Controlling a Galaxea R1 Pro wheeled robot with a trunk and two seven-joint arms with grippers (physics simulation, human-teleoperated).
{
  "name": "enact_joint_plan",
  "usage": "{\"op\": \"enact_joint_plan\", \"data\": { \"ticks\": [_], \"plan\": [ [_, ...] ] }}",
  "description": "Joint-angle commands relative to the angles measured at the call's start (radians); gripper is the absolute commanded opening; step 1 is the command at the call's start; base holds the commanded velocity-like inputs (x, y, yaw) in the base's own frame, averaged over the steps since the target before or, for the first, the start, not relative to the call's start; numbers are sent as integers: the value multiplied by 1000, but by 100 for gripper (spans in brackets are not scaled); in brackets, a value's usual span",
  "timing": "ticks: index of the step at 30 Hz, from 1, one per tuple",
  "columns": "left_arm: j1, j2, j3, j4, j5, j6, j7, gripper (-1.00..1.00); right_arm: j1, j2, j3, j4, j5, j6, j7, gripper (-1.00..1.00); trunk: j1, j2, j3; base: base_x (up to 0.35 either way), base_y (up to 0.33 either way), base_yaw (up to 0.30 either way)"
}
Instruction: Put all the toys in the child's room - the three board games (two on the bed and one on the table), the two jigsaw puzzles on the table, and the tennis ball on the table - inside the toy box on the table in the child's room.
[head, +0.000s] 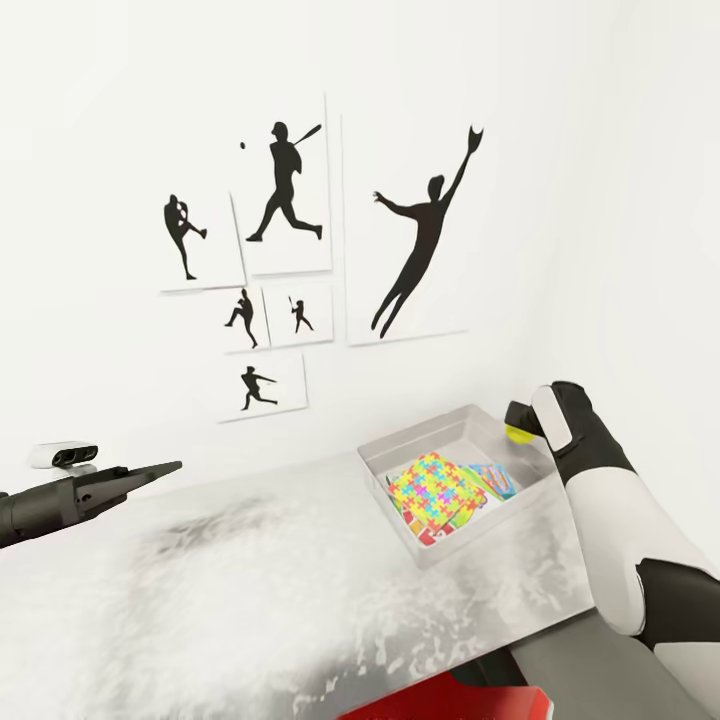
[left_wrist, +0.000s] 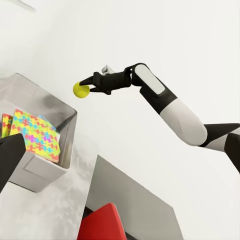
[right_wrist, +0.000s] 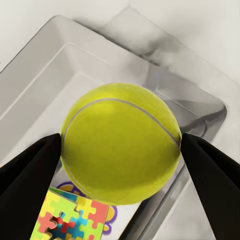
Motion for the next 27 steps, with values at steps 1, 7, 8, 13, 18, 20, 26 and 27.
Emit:
{"op": "enact_joint_plan", "data": {
  "ticks": [1,7,8,13,18,20,26,27],
  "plan": [
    [-1,0,0,0,-1,11,-4,100,-2,0,0,-1,-10,2,-9,-100,1,-2,-4,0,0,0],
    [-1,0,0,0,-1,11,-4,100,-4,0,0,-2,-9,2,-9,-100,1,-2,-14,0,0,0],
    [-1,0,0,0,-1,11,-4,100,-4,0,0,-2,-9,2,-9,-100,1,-2,-15,0,0,0],
    [-1,0,0,0,-2,11,-4,100,-4,1,0,-2,-9,3,-9,-100,1,-2,-24,0,0,0],
    [-1,0,0,0,-2,11,-4,100,-3,1,1,-2,-9,3,-9,-100,1,-2,-32,0,0,0],
    [-1,0,0,0,-2,11,-4,100,-3,1,1,-2,-9,3,-9,-100,1,-2,-35,0,0,0],
    [-1,0,0,1,-2,11,-4,100,-2,0,2,-2,-9,3,-9,-100,1,-2,-45,0,0,0],
    [-1,0,0,1,-2,11,-4,100,-2,0,2,-2,-9,3,-9,-100,1,-2,-46,0,0,0]
  ]
}}
